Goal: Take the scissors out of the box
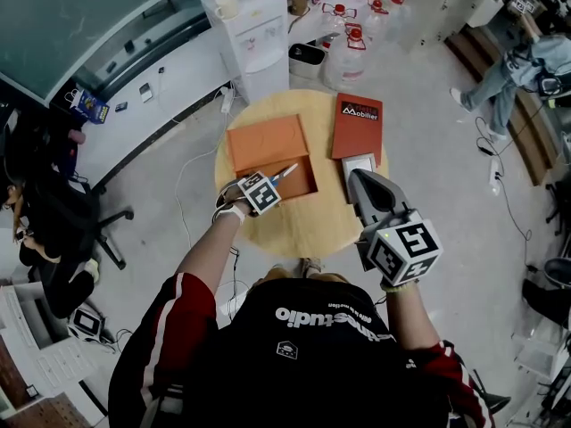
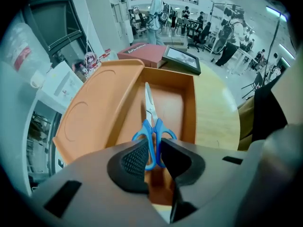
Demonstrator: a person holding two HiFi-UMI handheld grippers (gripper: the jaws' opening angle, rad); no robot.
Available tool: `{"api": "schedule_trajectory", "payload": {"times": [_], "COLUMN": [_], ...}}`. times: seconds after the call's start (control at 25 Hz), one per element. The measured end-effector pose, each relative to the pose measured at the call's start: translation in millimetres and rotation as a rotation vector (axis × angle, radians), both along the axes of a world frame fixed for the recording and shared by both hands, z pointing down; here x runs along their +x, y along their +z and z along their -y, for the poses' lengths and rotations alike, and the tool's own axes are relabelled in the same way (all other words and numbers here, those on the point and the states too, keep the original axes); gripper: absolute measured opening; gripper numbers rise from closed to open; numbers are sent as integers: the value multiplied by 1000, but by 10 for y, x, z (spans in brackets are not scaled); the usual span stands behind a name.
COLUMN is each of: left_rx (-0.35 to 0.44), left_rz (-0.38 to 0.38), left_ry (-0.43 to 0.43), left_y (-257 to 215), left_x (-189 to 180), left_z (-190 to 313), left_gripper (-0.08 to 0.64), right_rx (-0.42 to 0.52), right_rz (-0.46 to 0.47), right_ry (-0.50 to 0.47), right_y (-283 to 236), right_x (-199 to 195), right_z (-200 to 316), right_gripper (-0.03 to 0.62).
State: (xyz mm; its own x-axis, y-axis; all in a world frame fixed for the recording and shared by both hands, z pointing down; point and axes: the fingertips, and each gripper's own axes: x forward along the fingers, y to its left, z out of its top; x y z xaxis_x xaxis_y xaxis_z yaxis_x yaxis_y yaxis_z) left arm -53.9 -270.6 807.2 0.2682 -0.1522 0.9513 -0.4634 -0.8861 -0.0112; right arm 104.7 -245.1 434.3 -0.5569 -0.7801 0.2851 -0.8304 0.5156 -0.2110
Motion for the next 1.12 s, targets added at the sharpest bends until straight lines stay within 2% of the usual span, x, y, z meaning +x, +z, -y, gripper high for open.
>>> {"api": "schedule_trajectory", "payload": {"times": [0.2, 0.48, 0.88, 1.12], "left_rx": [27, 174, 272, 322], "left_rz": [-84, -198, -437, -572], "left_ry": [-23, -60, -145, -158], "left_y": [-112, -373, -1157, -1746], "left_x": [59, 113, 280, 306], "left_z": [-64, -11, -13, -73], "left_gripper": [94, 94, 94, 94], "right_rx": [13, 28, 51, 70], "right_rz": [7, -8, -22, -20], "right_ry": [14, 34, 70, 84], "right_y": [-75, -133, -253, -338], "right_x": [-85, -173, -263, -377], "right_z": [-106, -293, -463, -559], "right_gripper": [28, 28, 28, 28]}}
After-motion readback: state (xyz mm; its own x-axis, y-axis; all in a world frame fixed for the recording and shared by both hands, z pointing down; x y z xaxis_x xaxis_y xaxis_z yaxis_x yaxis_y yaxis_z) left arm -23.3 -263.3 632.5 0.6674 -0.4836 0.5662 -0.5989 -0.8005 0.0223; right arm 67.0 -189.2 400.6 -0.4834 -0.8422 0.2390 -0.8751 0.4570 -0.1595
